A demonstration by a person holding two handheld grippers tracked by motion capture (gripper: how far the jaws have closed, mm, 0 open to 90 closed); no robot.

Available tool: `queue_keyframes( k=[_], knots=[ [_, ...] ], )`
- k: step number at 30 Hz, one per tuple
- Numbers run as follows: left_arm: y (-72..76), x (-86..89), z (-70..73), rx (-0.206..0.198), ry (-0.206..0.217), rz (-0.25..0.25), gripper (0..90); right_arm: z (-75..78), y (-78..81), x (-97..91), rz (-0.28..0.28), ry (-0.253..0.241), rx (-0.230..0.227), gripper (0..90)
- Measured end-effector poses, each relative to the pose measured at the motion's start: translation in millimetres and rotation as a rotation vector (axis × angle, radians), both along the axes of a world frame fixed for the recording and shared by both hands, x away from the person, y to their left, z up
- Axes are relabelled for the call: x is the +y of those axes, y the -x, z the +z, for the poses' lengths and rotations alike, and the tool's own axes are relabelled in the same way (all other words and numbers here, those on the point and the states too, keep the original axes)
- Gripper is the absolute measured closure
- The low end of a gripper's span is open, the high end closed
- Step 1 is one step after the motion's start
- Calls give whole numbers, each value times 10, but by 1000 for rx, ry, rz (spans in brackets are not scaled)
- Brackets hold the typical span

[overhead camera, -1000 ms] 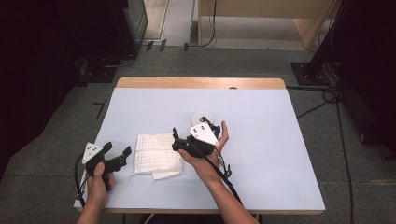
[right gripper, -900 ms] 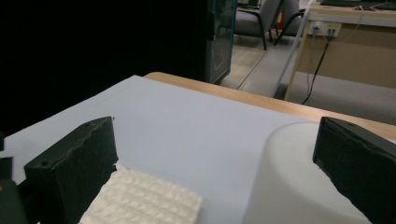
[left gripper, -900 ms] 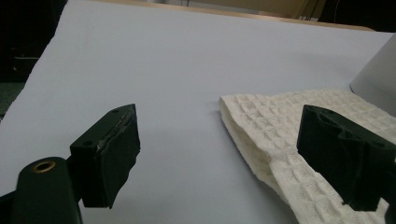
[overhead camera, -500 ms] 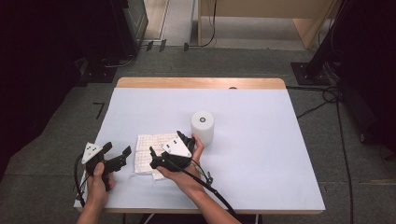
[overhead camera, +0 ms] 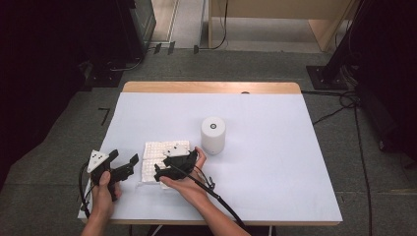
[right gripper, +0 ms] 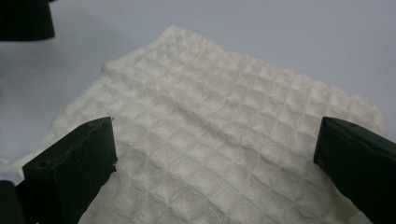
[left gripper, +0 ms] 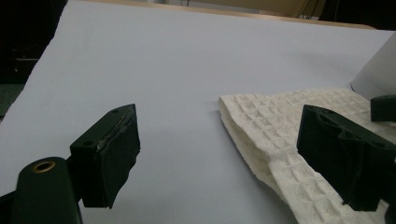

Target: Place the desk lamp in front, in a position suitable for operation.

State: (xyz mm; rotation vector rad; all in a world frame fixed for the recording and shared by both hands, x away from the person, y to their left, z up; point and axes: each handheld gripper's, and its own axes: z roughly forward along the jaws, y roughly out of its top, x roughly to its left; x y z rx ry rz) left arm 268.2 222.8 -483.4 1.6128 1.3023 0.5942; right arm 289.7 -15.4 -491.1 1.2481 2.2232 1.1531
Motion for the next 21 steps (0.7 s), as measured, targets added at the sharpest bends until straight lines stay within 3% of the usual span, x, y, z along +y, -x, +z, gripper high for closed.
queue_keyframes(
  k=[13,17,21],
  knots=[
    [2,-10,-1,-1,-7,-2,135,-33,-106,102,25,107,81,0],
    [3,-13,-2,0,-7,0,136,-43,-127,147,27,161,112,0],
    [6,-11,-2,0,-6,1,136,-41,-135,146,34,170,117,6]
  ],
)
